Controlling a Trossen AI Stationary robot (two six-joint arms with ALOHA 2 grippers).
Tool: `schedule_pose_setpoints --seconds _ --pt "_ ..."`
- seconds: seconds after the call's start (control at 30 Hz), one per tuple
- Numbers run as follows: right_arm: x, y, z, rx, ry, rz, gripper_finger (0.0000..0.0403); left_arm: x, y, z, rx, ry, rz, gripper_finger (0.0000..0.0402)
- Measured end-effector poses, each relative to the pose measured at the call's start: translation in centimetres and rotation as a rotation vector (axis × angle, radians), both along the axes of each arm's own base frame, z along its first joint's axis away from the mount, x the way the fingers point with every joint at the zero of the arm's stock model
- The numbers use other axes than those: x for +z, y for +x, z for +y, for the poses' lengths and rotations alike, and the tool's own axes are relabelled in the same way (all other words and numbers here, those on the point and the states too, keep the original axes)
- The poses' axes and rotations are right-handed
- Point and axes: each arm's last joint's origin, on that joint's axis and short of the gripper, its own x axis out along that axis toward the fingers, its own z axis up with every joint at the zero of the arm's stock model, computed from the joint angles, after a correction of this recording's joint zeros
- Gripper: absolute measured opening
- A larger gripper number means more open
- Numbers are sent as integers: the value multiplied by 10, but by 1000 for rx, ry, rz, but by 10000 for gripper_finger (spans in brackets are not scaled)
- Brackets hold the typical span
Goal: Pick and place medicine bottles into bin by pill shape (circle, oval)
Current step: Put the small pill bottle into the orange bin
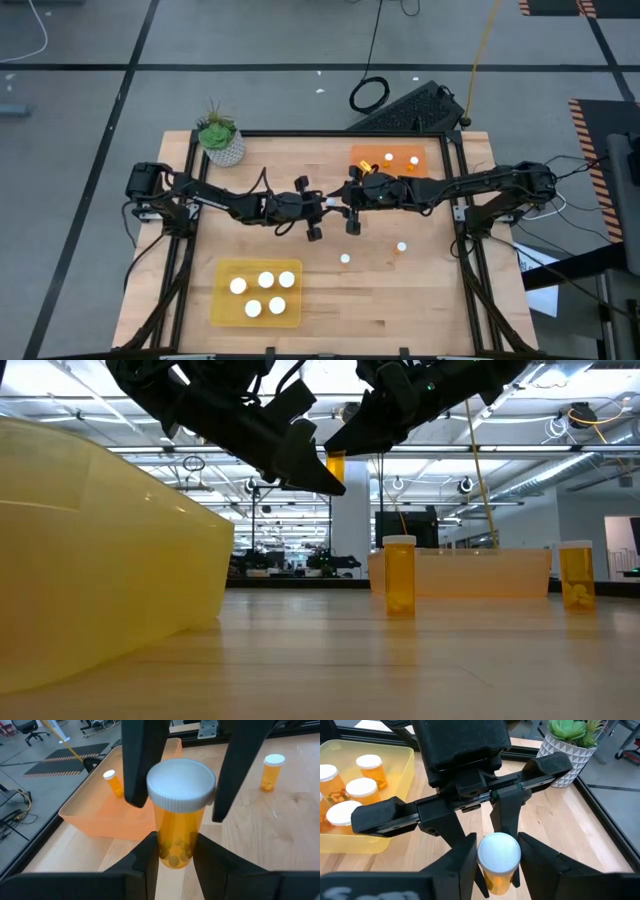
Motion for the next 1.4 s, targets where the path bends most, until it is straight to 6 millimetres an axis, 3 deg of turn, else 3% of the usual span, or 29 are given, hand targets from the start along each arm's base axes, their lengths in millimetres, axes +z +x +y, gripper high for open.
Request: schedule_pose_setpoints --seconds 0.5,0.97,1.23,1.4 --pt "0 0 0 1 2 0 123 0 0 0 7 -15 -4 113" --pt "6 -4 -2 0 -7 -11 123 -7 -4 2 51 -88 44 248" --pt "16 -22 -23 -74 -9 36 123 -11 -6 2 70 -118 90 258" --pt "20 -33 -50 -163 -17 58 123 -12 -7 2 72 -121 94 251"
